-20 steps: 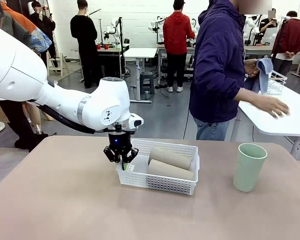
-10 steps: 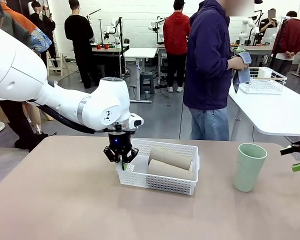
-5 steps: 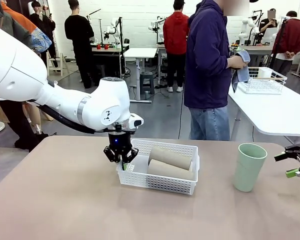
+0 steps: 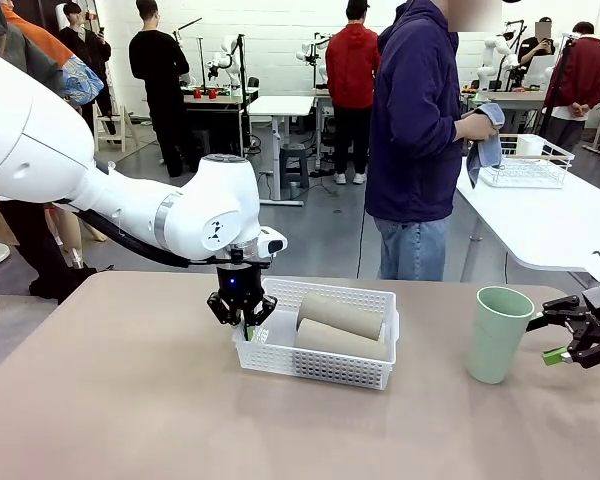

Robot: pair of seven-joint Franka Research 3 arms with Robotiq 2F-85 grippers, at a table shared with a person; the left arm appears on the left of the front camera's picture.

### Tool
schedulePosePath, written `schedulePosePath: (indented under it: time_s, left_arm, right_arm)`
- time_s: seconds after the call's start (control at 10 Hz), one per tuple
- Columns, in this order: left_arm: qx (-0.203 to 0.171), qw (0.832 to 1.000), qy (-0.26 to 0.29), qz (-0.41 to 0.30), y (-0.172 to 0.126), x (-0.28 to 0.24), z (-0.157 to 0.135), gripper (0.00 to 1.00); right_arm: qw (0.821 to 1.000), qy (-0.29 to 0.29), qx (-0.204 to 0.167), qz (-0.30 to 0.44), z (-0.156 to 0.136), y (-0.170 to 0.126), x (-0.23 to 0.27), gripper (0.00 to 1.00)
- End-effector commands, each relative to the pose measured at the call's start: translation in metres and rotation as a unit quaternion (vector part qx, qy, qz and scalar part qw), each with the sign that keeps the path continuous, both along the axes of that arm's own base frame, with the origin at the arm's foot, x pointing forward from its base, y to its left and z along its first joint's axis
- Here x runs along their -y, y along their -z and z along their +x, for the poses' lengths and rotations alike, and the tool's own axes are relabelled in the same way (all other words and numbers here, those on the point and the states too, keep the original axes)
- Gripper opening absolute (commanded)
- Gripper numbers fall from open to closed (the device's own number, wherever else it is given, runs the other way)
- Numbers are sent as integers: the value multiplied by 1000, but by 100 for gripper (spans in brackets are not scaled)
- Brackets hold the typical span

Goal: Clean and organize the cups into the basket.
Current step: Pick up the Reusable plastic cup from the right side of the table and stack it inside the Organizing basket in the center of the table.

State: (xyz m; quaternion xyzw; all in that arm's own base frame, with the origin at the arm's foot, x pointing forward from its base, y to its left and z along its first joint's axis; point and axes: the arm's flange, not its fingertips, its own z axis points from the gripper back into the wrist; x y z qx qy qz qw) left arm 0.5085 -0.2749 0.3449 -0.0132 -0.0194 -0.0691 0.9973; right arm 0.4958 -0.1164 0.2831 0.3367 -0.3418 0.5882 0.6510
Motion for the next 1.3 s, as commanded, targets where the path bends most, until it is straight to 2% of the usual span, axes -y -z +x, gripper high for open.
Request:
schedulePosePath:
  time_s: [0.0,0.5,0.8,1.2]
  left_arm:
    - [1,1000,0,2,1,-2,0,0]
    - [1,1000,0,2,1,-2,0,0]
    - [1,1000,0,2,1,-2,0,0]
    - [1,1000,0,2,1,-2,0,0]
  right_arm:
    - [1000,-1,0,3,-1,-3,6,100]
    - [1000,3,0,1,-1,-1,5,100]
    - [1000,-11,-10,23,-4,18,-14,100]
    - [999,-16,-7,50,13,30,-39,100]
